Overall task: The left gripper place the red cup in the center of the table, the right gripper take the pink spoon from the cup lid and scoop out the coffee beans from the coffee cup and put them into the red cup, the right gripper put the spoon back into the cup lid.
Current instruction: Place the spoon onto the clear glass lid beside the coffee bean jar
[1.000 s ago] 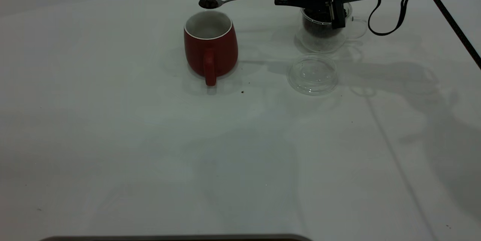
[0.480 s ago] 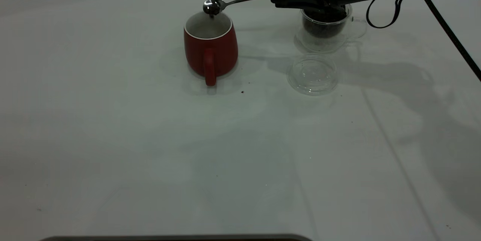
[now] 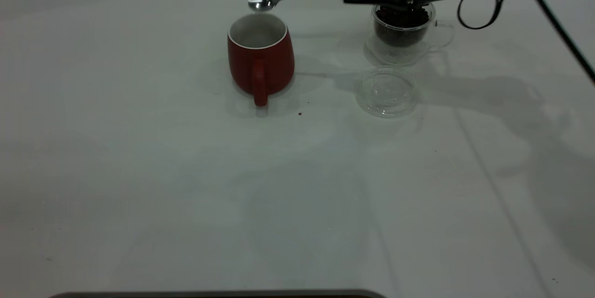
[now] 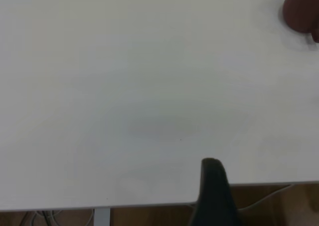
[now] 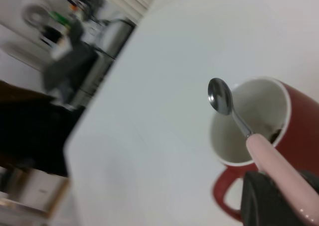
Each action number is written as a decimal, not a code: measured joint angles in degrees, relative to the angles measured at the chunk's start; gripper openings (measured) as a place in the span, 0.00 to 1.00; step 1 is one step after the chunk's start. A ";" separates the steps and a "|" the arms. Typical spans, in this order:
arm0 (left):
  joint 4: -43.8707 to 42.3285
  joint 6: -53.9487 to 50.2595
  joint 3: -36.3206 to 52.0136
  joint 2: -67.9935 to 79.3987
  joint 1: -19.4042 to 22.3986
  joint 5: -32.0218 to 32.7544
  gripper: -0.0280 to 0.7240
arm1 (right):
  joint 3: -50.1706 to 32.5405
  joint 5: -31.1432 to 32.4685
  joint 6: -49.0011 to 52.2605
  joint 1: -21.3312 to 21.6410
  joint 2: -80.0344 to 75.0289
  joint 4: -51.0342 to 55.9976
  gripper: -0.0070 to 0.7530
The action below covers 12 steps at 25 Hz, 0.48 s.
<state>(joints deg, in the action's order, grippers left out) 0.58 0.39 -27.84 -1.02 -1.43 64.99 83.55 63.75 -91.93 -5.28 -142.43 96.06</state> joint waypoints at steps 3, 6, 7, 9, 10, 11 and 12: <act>0.00 0.07 0.00 0.00 0.00 0.00 0.82 | -1.56 1.30 4.62 2.88 1.70 -1.66 0.16; 0.00 0.12 0.00 0.00 0.00 0.00 0.82 | -7.73 1.45 5.63 6.33 5.25 -2.15 0.16; 0.00 0.12 0.00 0.00 0.00 0.00 0.82 | -10.73 1.45 5.69 7.55 6.69 -1.76 0.16; 0.00 0.12 0.00 0.00 0.00 0.00 0.82 | -16.67 1.51 5.82 9.73 9.09 0.41 0.16; 0.00 0.12 0.00 0.00 0.00 0.00 0.82 | -19.91 1.51 5.89 10.90 9.77 2.02 0.16; 0.00 0.12 0.00 0.00 0.00 0.00 0.82 | -22.43 1.51 5.94 12.08 10.21 3.59 0.16; 0.00 0.12 0.00 0.00 0.00 0.00 0.82 | -25.16 1.51 6.10 13.05 10.54 4.74 0.16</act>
<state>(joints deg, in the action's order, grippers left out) 0.58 0.51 -27.84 -1.02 -1.43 64.99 58.39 65.26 -85.83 7.78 -131.89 100.80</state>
